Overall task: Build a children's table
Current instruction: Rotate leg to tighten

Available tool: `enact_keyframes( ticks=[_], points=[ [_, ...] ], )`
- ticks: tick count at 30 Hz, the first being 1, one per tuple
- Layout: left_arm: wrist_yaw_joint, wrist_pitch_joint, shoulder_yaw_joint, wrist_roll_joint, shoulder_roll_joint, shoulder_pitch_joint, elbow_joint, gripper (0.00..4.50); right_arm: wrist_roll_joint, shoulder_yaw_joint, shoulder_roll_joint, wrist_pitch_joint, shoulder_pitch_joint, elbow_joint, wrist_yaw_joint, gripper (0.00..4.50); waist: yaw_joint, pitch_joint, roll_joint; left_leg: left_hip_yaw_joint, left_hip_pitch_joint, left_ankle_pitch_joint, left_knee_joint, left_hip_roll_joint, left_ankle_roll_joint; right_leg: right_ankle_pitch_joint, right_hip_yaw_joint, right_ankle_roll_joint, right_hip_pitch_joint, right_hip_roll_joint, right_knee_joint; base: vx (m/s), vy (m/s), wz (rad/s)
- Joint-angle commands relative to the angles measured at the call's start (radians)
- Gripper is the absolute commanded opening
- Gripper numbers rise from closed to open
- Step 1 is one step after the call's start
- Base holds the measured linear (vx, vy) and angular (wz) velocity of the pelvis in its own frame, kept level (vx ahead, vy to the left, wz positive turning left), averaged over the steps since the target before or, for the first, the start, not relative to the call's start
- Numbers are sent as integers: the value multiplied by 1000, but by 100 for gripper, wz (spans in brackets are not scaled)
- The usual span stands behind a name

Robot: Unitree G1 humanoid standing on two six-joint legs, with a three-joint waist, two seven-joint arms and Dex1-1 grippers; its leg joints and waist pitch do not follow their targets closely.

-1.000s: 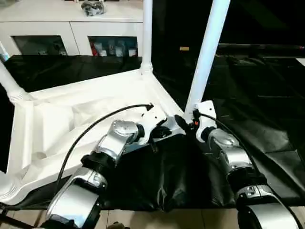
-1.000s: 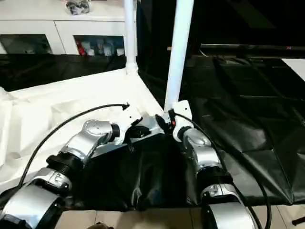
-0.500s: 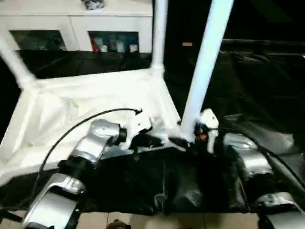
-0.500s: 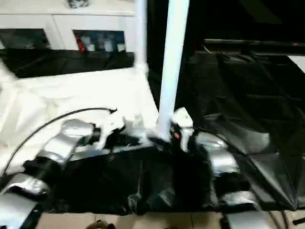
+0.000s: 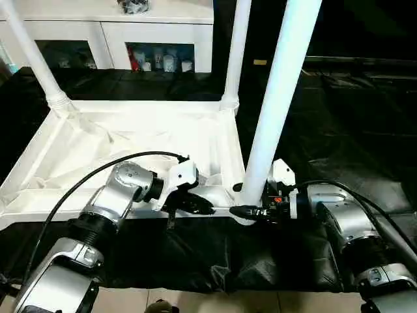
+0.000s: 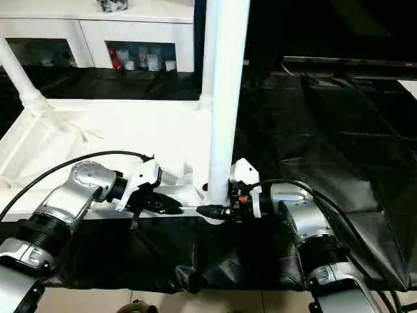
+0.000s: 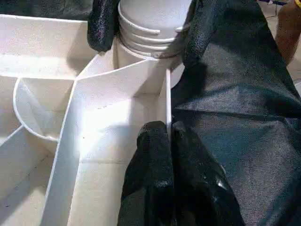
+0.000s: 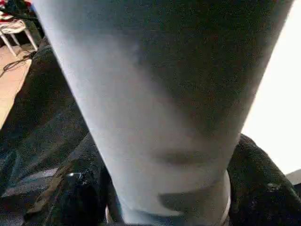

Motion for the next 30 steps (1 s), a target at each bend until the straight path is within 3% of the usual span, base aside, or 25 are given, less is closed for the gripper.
enact_keyframes(
  ticks=[1,6,11,12,15,17,19,20,24,30],
  points=[
    [39,-4,-9,6,-29,-7,-10,0,-2,15,23,16,15,-17,-28,274,0,-67,-7,-21,14,-152,-63,51,67,-134,51,-235,51,-88,-68,0,0,0],
    [176,17,14,27,-81,-39,36,0,4,-15,76,25,20,-7,-141,272,-2,-63,-10,-22,22,-196,-67,50,41,-233,53,-213,46,-90,-81,0,0,0],
    [386,65,29,67,-178,-94,108,0,-67,-63,196,50,-40,126,-506,272,-15,-58,-7,-26,26,-230,-73,45,5,-341,53,-179,39,-91,-94,0,0,0],
    [432,70,32,75,-200,-104,126,0,-69,-72,220,56,-53,148,-562,272,-19,-59,-6,-30,27,-243,-75,45,-5,-362,52,-175,43,-94,-96,0,0,0],
    [532,75,37,93,-252,-124,166,0,-79,-89,278,61,-85,198,-688,272,-27,-60,-5,-29,25,-243,-73,43,-3,-335,53,-172,43,-92,-97,0,0,0],
    [561,67,36,100,-276,-131,178,0,-87,-89,301,42,-95,212,-713,342,-27,-62,-4,-27,22,-230,-72,42,10,-292,53,-180,45,-91,-94,0,0,0],
    [557,58,34,101,-284,-134,180,0,-81,-92,307,34,-98,213,-697,342,-25,-63,-4,-26,20,-222,-71,42,17,-272,54,-183,46,-91,-92,0,0,0],
    [549,52,33,100,-285,-135,181,0,-73,-96,308,37,-99,211,-682,363,-24,-65,-4,-27,20,-212,-70,42,25,-251,54,-186,48,-92,-90,0,0,0],
    [483,4,24,97,-259,-124,171,0,-78,-83,273,22,-94,187,-610,396,-26,-67,-5,-26,16,-195,-70,43,42,-201,52,-198,52,-90,-83,0,0,0],
    [341,-60,13,71,-196,-90,136,0,-58,-68,166,-5,-75,140,-436,396,-21,-71,-6,-23,12,-156,-63,44,70,-100,50,-229,58,-89,-72,0,0,0]
  ],
)
